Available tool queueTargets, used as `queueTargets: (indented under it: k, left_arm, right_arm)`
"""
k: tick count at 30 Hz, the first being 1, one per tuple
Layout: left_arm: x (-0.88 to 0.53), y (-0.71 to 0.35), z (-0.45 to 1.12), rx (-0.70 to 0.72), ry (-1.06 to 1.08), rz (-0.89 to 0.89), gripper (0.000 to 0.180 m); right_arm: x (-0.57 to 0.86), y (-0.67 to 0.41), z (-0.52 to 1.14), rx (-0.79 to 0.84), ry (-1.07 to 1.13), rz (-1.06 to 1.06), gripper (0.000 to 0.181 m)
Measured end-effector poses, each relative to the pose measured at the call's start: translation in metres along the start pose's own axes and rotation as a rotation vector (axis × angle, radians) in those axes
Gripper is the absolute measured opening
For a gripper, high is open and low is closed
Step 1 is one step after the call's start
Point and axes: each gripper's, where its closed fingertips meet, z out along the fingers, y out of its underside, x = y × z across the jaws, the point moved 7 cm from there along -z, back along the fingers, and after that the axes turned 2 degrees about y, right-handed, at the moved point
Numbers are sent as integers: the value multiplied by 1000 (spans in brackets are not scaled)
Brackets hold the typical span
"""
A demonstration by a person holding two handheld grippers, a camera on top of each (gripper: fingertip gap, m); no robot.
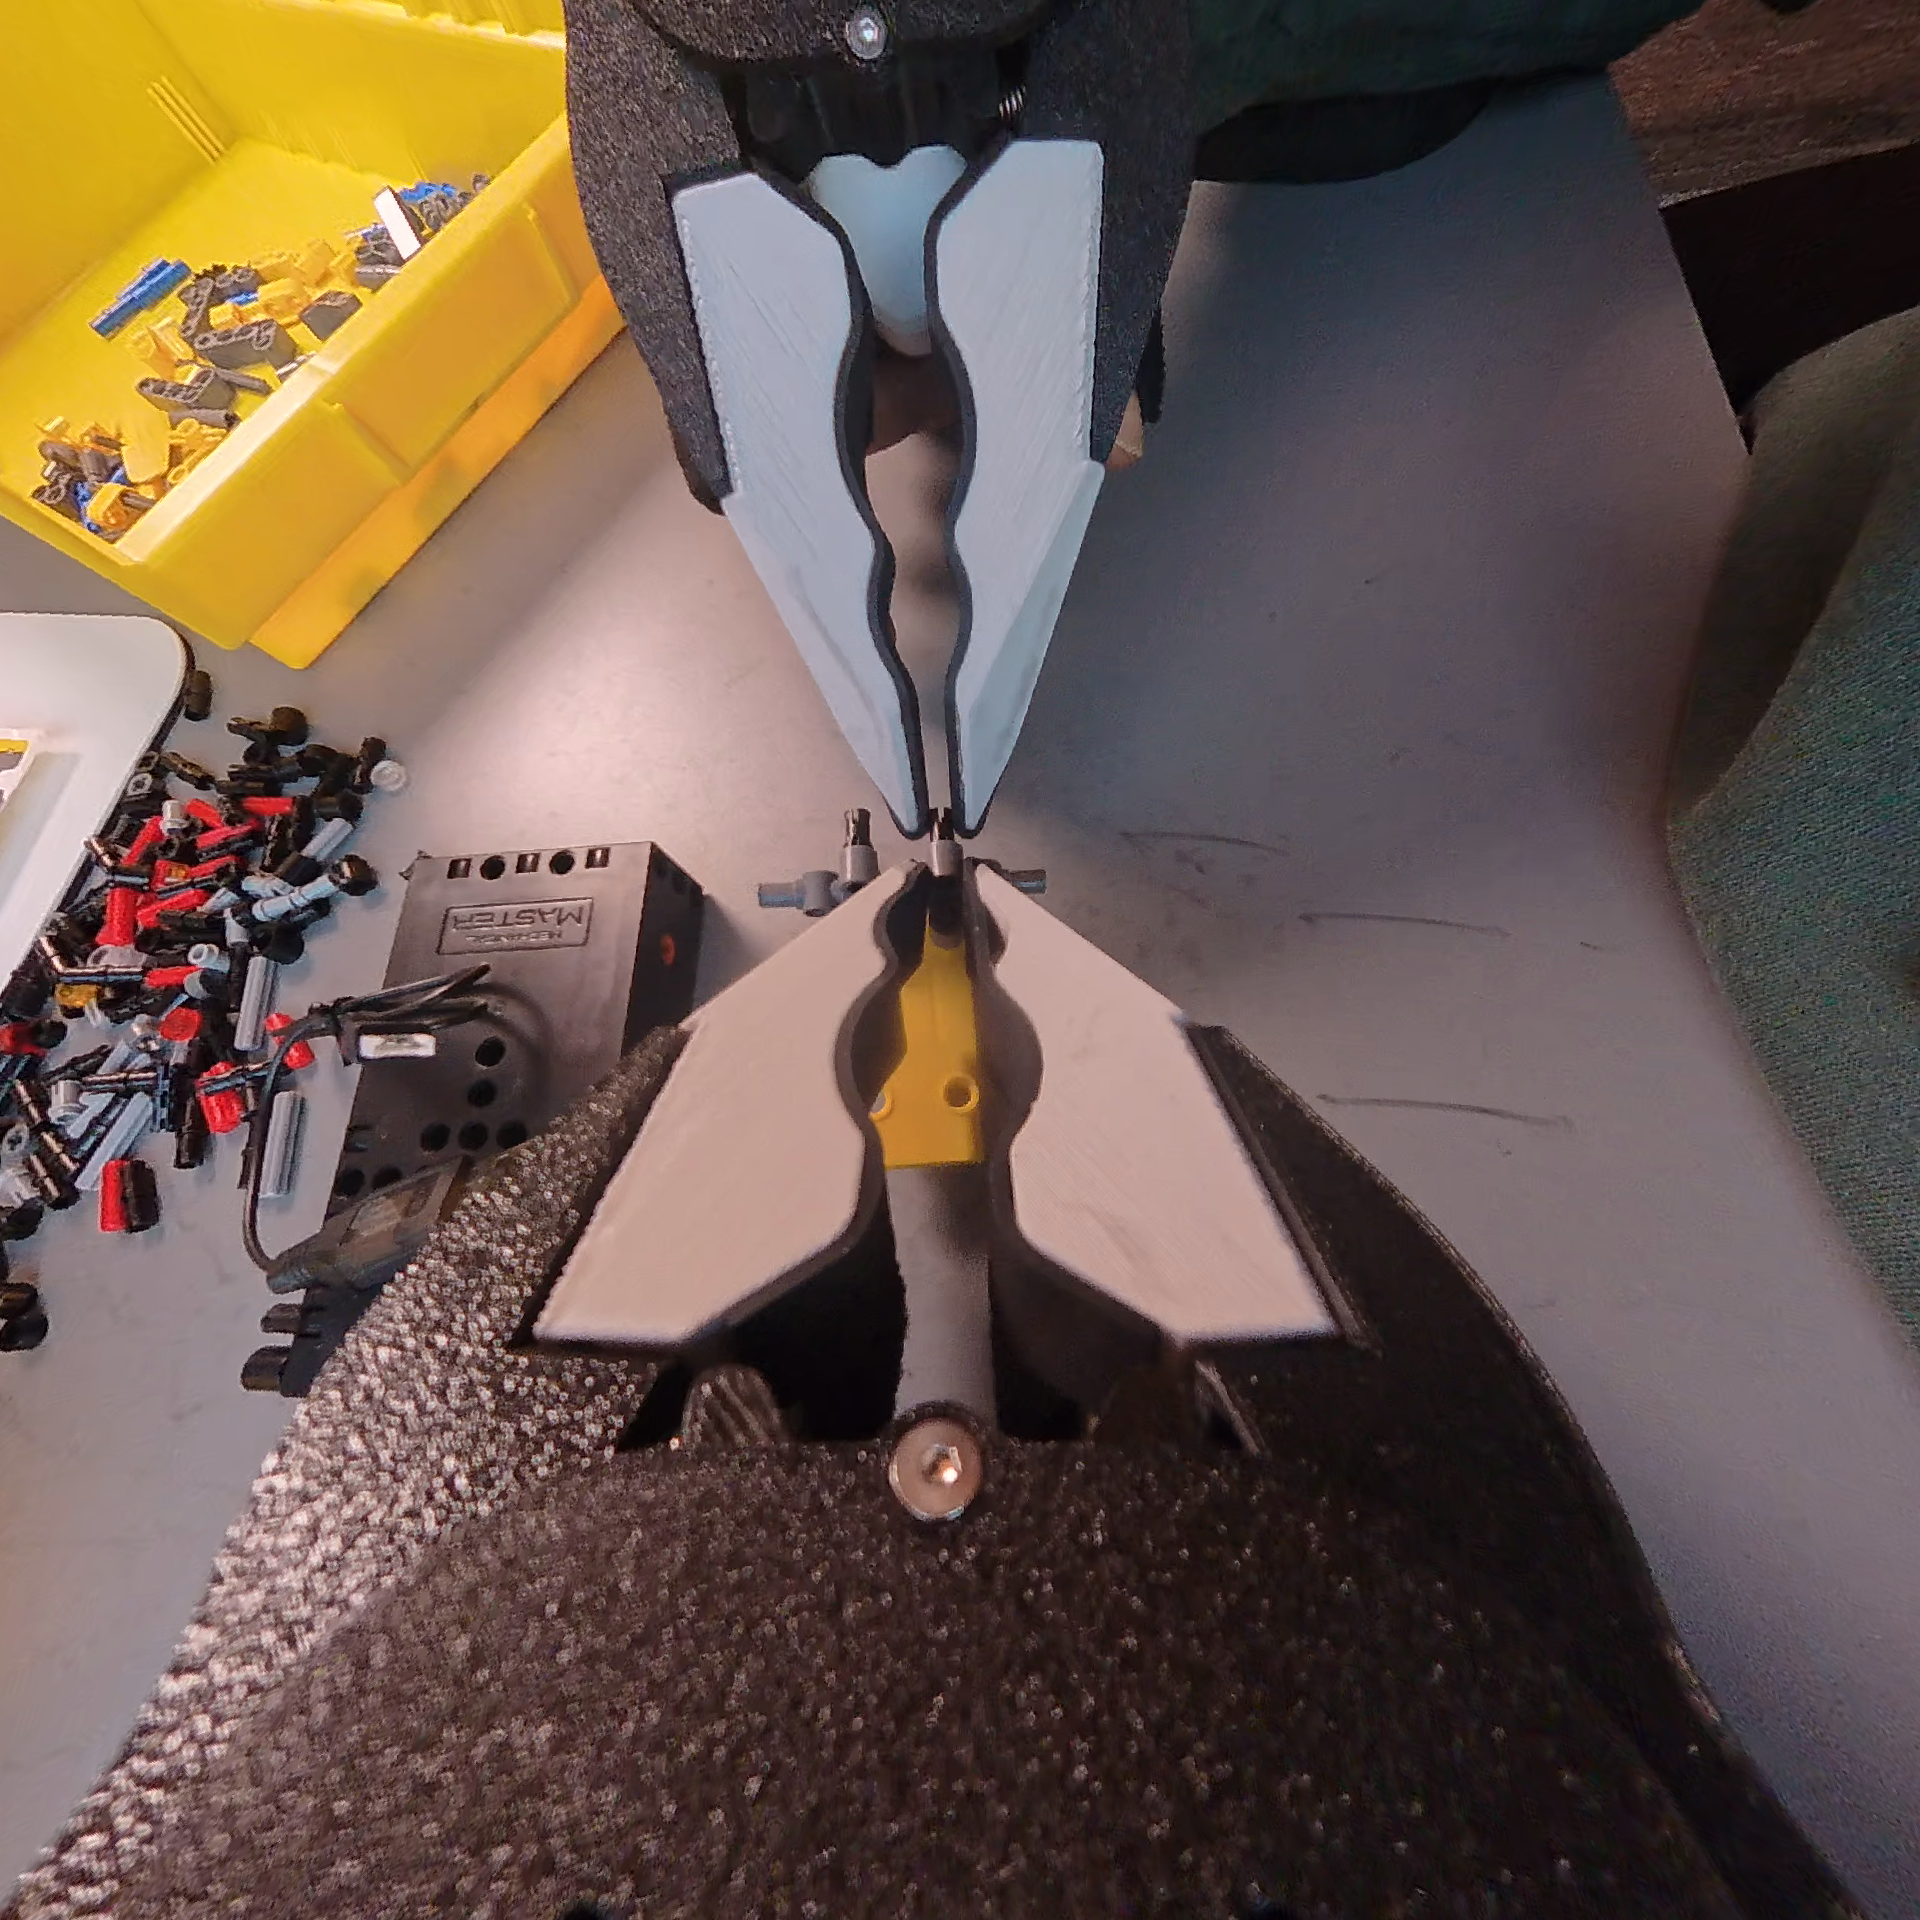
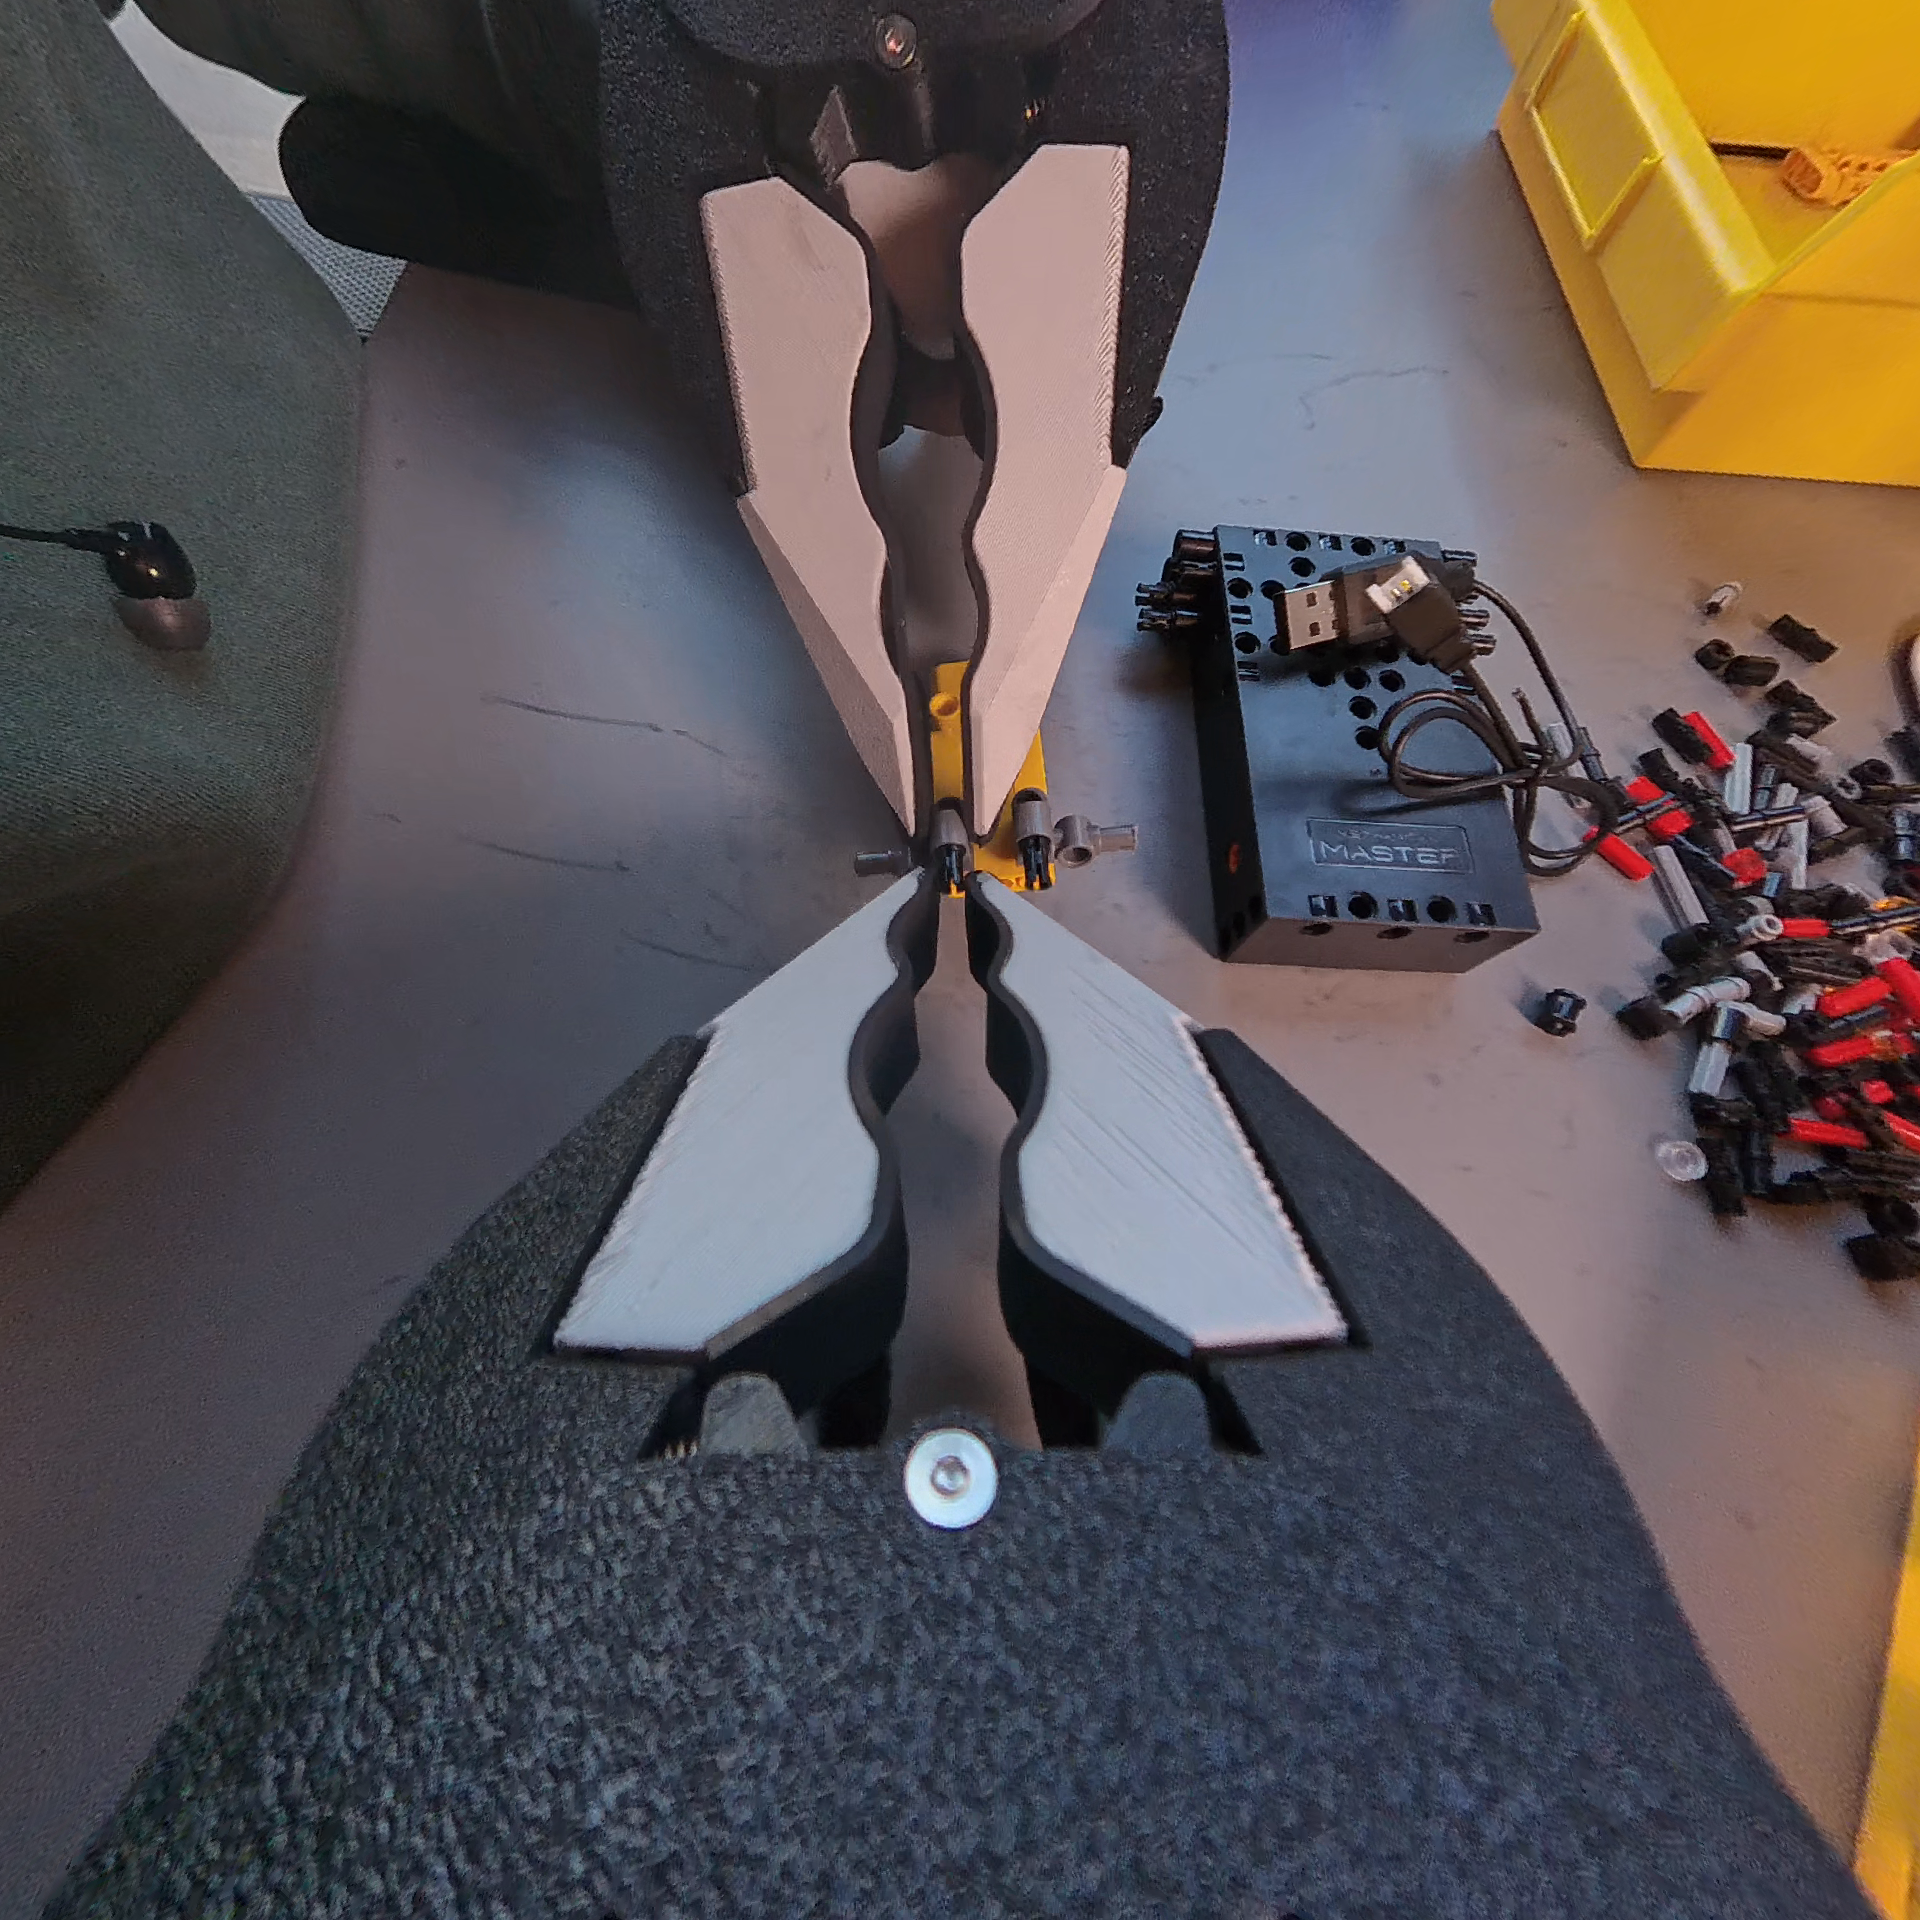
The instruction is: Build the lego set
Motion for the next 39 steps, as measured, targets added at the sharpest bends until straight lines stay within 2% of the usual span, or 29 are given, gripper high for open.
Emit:
queueTargets:
  k: [20, 31, 33, 36, 39]
  left_arm:
    - [3, 4, 3, -47, 17, 48, 5]
    - [-12, 9, -10, -12, -53, 69, 15]
    - [-15, 10, -15, -7, -71, 72, 16]
    - [-24, 12, -25, -5, -117, 63, 19]
    - [-25, 14, -33, 1, -77, 38, 21]
  right_arm:
    - [-5, 1, 8, -64, -4, 1, 1]
    - [0, -1, 11, -73, 50, 68, 3]
    - [-3, -1, 10, -62, 5, 74, 6]
    - [-6, -5, 3, -18, -55, 70, 21]
    - [7, -12, -14, 75, -29, 89, 21]
